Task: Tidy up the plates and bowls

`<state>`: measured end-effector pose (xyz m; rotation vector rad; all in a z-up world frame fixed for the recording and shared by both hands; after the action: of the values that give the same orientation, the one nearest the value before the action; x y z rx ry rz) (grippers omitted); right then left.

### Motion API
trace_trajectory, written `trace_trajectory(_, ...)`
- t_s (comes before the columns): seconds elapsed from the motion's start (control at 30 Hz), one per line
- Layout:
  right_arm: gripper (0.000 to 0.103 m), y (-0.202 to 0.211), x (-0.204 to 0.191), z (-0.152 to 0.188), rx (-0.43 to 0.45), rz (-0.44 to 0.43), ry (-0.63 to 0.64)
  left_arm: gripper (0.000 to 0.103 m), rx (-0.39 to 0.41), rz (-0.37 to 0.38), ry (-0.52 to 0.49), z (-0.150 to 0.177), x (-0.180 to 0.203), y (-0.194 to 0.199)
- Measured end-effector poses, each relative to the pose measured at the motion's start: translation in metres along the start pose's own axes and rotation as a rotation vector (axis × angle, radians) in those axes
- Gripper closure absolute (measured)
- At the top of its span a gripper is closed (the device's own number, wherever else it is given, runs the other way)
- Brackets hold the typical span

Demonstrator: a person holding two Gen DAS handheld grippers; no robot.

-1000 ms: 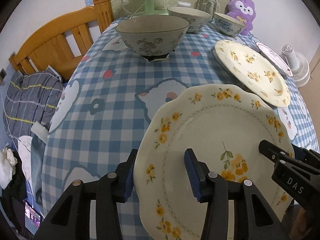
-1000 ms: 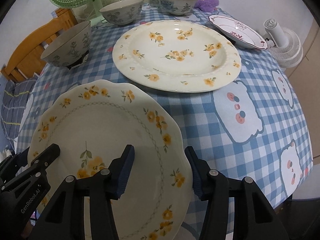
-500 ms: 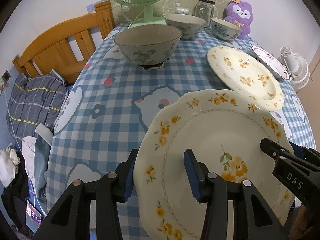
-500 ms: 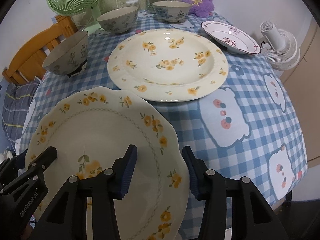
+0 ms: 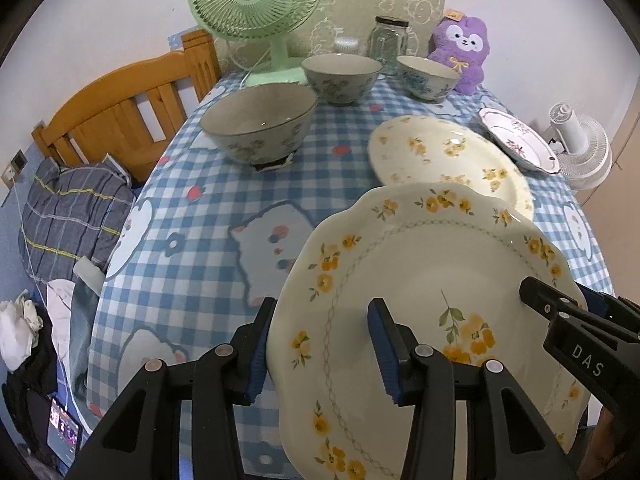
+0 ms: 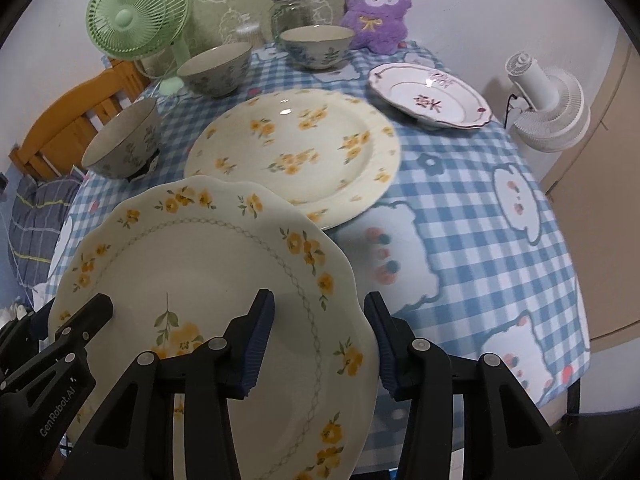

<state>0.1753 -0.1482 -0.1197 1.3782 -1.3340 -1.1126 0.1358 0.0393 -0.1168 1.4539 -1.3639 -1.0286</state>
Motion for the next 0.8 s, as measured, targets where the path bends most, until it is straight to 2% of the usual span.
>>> trace_trajectory(0.8,0.053,0.018,0.134,-0.022,0.054,0.051,-0.019,0.057,0.043,0.047,0.003,-0.019,0.126,0.003)
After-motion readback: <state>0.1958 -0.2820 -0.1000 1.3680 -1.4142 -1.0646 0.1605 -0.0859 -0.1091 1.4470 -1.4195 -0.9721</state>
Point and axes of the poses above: each gripper's, at about its wrist camera, not at the fingertips, and y roughly against the way its jaws point, x to its right, z to its underside, the point moved 5 cm from there along -y, roughly the way its jaws point, and after that the axes turned 15 degrees about -x, right-handed, at the moved point
